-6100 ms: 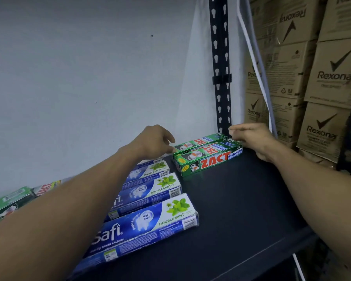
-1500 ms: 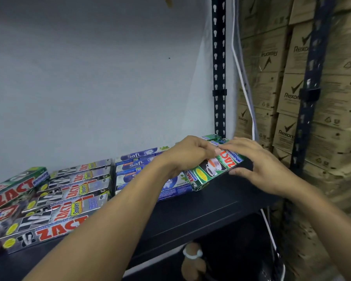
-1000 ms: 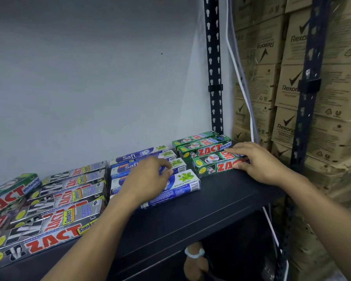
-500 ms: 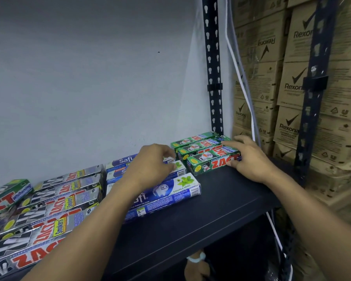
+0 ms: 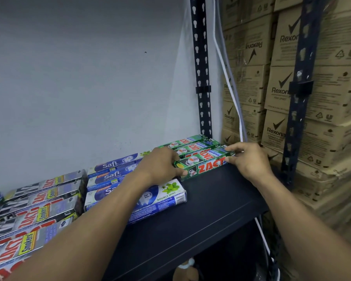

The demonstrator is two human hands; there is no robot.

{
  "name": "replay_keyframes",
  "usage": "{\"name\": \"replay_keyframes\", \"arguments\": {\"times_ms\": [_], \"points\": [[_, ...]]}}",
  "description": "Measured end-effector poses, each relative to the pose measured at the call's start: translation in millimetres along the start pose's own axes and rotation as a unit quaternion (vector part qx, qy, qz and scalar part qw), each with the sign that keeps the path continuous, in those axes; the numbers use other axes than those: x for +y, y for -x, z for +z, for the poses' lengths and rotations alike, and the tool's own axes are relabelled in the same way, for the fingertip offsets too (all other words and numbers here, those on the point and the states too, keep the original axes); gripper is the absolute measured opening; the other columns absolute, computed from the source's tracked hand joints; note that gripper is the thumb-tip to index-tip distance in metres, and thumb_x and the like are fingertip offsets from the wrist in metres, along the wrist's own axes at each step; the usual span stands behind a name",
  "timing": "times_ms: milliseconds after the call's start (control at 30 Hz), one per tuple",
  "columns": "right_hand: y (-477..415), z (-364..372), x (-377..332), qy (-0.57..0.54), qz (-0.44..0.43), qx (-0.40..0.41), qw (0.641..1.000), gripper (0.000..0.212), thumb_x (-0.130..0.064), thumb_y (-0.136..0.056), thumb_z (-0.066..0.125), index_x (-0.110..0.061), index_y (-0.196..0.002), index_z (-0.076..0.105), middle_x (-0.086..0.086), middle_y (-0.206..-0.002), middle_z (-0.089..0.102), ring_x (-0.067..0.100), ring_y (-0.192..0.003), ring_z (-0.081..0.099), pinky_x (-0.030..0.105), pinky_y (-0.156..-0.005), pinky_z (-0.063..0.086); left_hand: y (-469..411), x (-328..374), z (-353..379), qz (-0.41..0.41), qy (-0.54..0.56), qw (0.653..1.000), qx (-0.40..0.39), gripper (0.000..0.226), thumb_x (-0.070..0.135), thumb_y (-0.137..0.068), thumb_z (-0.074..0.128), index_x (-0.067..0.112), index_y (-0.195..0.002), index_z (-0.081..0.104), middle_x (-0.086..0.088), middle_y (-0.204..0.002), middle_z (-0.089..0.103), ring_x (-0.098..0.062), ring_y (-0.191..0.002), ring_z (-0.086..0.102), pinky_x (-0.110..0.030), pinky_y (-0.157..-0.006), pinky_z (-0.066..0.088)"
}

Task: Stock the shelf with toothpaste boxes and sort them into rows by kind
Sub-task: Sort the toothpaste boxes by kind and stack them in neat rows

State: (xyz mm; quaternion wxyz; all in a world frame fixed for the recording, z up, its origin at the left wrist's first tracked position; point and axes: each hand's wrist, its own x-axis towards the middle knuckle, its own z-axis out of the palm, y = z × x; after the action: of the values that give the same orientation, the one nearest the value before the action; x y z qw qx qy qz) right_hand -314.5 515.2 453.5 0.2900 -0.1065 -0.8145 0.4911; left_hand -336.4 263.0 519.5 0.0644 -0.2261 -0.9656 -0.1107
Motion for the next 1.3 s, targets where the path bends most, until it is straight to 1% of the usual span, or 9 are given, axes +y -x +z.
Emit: {"name": "replay_keyframes", "arguments": {"times_ms": [267,400,467,567,700,833,933,1033,1300], "points": [[4,0,-1,0.025,-0.011,0.011,1.000,0.024,-0.015,-0.081,0.083,-0.021,-0.104,0.077,0.000,-0.096,0.071,0.004,-0.079,0.063,0.016,-0.060,0.046,-2,-2,1,0.001,0.004,1.000,-0.004,0.056,0.054,-0.079,0.077,0.018,-0.120,0.068,0.001,-0.108,0.070,-0.019,-0.095,0.064,-0.042,-0.087,0.055],[-1,-6,-6,-0.054,-0.014,0.064,0.996,0.019,-0.016,-0.086,0.075,-0.023,-0.104,0.078,-0.008,-0.098,0.074,0.005,-0.093,0.067,0.020,-0.079,0.050,-3,-9,-2,0.002,0.071,0.996,0.054,0.044,0.045,-0.084,0.077,0.016,-0.116,0.070,0.000,-0.108,0.071,-0.018,-0.096,0.065,-0.037,-0.087,0.055],[-11,-8,-11,-0.011,-0.033,0.070,0.997,0.017,-0.017,-0.087,0.075,-0.022,-0.103,0.078,-0.008,-0.099,0.075,0.008,-0.096,0.066,0.021,-0.087,0.047,-8,-18,-7,-0.004,0.088,0.990,0.113,0.031,0.034,-0.087,0.076,0.020,-0.114,0.072,0.004,-0.106,0.072,-0.013,-0.092,0.065,-0.031,-0.083,0.052],[-36,-8,-26,0.072,-0.050,0.005,0.996,0.021,-0.019,-0.088,0.076,-0.020,-0.109,0.077,-0.006,-0.108,0.072,0.008,-0.098,0.061,0.019,-0.090,0.042,-19,-35,-16,-0.017,0.071,0.989,0.130,0.022,0.027,-0.086,0.076,0.023,-0.108,0.074,0.004,-0.103,0.073,-0.012,-0.089,0.066,-0.028,-0.080,0.050],[-70,5,-42,0.178,-0.051,-0.090,0.979,0.025,-0.022,-0.086,0.077,-0.018,-0.110,0.076,0.003,-0.117,0.073,0.019,-0.109,0.064,0.032,-0.101,0.048,-34,-47,-19,-0.037,0.042,0.995,0.077,0.031,0.029,-0.085,0.078,0.023,-0.114,0.073,0.001,-0.112,0.072,-0.016,-0.099,0.065,-0.036,-0.089,0.054],[-84,16,-47,0.246,-0.053,-0.158,0.955,0.022,-0.023,-0.086,0.077,-0.018,-0.108,0.078,0.000,-0.114,0.073,0.018,-0.113,0.061,0.025,-0.098,0.045,-45,-46,-14,-0.033,0.046,0.998,0.035,0.036,0.039,-0.083,0.079,0.027,-0.116,0.074,0.004,-0.114,0.073,-0.015,-0.101,0.064,-0.038,-0.089,0.053],[-89,20,-45,0.231,-0.040,-0.158,0.959,0.020,-0.020,-0.086,0.078,-0.017,-0.105,0.079,0.000,-0.113,0.074,0.014,-0.103,0.061,0.020,-0.089,0.041,-50,-45,-8,-0.035,0.035,0.998,0.030,0.032,0.045,-0.080,0.080,0.031,-0.109,0.077,0.006,-0.110,0.074,-0.016,-0.100,0.065,-0.045,-0.092,0.053],[-91,21,-41,0.216,-0.039,-0.154,0.963,0.017,-0.020,-0.086,0.078,-0.019,-0.103,0.079,0.000,-0.109,0.075,0.009,-0.091,0.058,0.021,-0.085,0.043,-52,-45,-3,-0.040,0.026,0.998,0.043,0.029,0.047,-0.078,0.081,0.033,-0.103,0.078,0.006,-0.108,0.074,-0.018,-0.100,0.064,-0.048,-0.093,0.052],[-70,14,-26,0.131,-0.090,-0.114,0.981,0.027,-0.038,-0.090,0.072,-0.027,-0.114,0.075,-0.004,-0.116,0.072,0.011,-0.103,0.062,0.029,-0.086,0.047,-32,-38,-4,-0.011,0.035,0.997,0.073,0.027,0.055,-0.087,0.068,0.035,-0.103,0.077,0.004,-0.116,0.072,-0.020,-0.105,0.063,-0.047,-0.093,0.051]]}}
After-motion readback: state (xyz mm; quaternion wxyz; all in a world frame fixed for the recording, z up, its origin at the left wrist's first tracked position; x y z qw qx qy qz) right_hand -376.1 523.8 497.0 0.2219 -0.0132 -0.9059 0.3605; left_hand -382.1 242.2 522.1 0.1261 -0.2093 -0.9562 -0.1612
